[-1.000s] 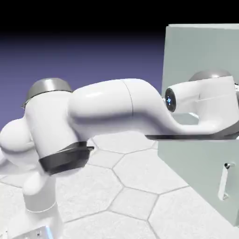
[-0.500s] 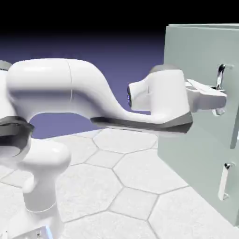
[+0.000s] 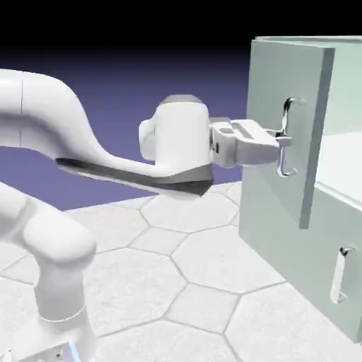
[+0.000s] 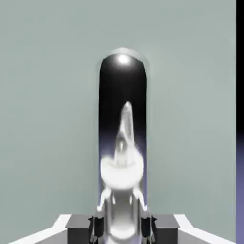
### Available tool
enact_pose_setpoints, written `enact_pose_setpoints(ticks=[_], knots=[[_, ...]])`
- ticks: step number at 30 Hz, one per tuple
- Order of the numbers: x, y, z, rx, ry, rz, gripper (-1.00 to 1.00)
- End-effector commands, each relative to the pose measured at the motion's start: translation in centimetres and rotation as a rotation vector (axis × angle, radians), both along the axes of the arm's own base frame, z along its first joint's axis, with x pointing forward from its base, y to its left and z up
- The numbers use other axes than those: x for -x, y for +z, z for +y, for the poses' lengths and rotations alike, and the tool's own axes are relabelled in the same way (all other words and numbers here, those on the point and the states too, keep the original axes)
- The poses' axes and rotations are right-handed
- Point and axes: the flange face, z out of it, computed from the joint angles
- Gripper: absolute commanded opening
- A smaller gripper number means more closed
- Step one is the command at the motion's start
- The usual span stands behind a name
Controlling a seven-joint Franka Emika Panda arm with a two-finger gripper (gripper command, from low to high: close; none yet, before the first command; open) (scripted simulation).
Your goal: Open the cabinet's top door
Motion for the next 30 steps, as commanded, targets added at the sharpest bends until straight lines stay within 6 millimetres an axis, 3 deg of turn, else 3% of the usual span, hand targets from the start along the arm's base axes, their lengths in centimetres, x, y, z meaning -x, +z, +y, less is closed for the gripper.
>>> enact_pose_setpoints(ticks=[1,11,17,30], knots=[[0.5,0.0,0.4,-0.001,-0.012,0.000,-1.00],[5.8,0.0,5.2,0.000,-0.146,-0.001,-1.00],[6.7,0.0,6.2,-0.001,-0.172,0.001,-1.00],[10.3,0.0,10.5,-0.001,-0.278,0.000,-1.00]])
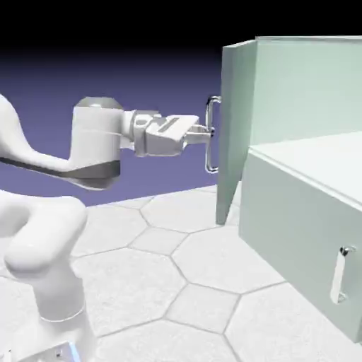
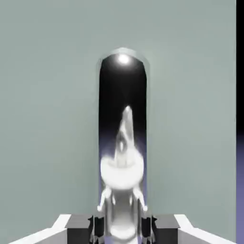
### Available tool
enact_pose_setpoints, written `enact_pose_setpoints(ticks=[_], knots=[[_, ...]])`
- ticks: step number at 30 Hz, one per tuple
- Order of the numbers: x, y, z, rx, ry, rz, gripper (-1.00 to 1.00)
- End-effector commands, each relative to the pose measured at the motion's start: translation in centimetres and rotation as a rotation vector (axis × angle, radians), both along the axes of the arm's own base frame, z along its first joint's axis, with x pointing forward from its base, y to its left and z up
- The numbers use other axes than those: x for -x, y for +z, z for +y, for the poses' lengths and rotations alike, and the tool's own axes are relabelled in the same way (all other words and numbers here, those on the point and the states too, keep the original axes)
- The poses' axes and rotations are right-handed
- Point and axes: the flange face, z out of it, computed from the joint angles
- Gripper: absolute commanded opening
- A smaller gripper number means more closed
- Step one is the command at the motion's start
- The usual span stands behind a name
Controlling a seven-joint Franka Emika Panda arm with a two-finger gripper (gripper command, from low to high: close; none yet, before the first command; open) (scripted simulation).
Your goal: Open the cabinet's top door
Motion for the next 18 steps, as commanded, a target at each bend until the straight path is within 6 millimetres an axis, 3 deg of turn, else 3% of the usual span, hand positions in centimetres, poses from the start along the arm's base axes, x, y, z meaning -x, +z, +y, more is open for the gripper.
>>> enact_pose_setpoints(ticks=[1,8,18], knots=[[0.2,0.0,0.3,-0.001,-0.007,0.000,-1.00],[2.1,0.0,3.1,-0.001,-0.071,0.000,-1.00],[5.6,0.0,9.5,-0.001,-0.208,0.000,-1.00]])
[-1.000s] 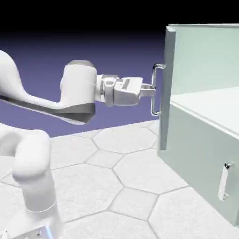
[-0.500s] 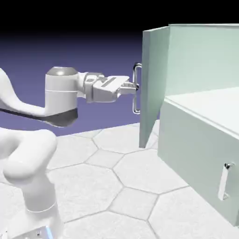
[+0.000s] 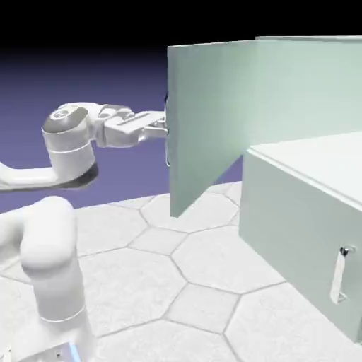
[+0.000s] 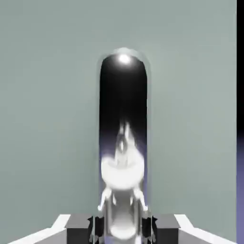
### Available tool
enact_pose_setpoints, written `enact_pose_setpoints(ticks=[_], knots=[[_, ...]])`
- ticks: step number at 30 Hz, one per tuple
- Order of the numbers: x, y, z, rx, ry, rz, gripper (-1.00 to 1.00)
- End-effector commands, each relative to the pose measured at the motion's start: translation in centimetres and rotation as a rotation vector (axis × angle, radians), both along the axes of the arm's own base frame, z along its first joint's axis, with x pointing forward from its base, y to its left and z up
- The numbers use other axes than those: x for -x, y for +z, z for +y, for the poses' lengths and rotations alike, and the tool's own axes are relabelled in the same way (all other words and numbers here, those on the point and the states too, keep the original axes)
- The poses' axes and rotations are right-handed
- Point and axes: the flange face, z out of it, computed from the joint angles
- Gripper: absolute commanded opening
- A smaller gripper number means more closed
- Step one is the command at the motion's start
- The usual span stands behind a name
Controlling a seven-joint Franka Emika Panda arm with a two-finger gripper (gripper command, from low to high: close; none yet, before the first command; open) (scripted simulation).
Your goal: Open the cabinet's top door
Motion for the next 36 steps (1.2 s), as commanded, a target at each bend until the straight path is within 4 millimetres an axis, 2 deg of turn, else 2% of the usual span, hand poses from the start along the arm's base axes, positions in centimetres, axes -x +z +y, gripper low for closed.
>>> enact_pose_setpoints(ticks=[1,7,17,26,36], knots=[[0.4,0.0,0.8,-0.001,-0.017,0.000,-1.00],[2.4,0.0,6.3,-0.001,-0.127,0.000,-1.00],[4.7,0.0,17.7,-0.001,-0.345,0.000,-1.00],[4.7,0.0,26.4,-0.001,-0.508,0.000,-1.00],[3.5,0.0,34.4,-0.001,-0.661,0.000,-1.00]])
